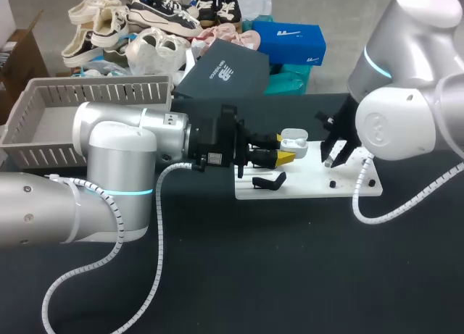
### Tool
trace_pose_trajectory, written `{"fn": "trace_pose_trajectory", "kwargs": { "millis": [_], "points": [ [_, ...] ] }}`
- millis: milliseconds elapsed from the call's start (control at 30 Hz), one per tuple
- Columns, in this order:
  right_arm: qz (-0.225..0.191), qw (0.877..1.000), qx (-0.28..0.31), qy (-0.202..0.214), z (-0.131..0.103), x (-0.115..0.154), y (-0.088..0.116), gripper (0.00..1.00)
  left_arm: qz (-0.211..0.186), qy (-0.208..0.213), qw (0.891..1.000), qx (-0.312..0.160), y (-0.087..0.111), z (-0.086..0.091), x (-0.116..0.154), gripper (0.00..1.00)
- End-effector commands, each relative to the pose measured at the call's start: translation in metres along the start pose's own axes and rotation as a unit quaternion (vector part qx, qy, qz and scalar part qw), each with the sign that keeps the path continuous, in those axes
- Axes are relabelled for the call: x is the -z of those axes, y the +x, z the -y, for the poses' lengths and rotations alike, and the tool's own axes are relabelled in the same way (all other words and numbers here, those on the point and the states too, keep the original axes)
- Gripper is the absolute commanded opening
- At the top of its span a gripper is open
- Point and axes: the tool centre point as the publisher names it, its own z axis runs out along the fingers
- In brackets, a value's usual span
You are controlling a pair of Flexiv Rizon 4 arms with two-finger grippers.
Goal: Pick up each earbud case from the left stands, insert the matching earbuds, close the lid, and place the case in the box.
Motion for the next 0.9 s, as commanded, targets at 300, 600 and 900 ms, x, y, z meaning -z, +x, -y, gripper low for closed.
{"fn": "trace_pose_trajectory", "kwargs": {
  "millis": [300, 600, 900],
  "points": [
    [-0.002, 1.000, 0.000, -0.012, 0.003, 0.020, 0.004, 0.00, 0.000, 0.003, 1.000, 0.000, 0.001, -0.002, 0.000, 0.00],
    [0.009, 0.999, -0.009, -0.048, 0.012, 0.062, 0.003, 0.00, 0.000, 0.003, 1.000, 0.000, 0.001, -0.002, 0.000, 0.00],
    [0.047, 0.995, 0.007, -0.083, 0.016, 0.124, 0.000, 0.00, 0.000, 0.003, 1.000, 0.000, 0.001, -0.002, 0.000, 0.00]
  ]
}}
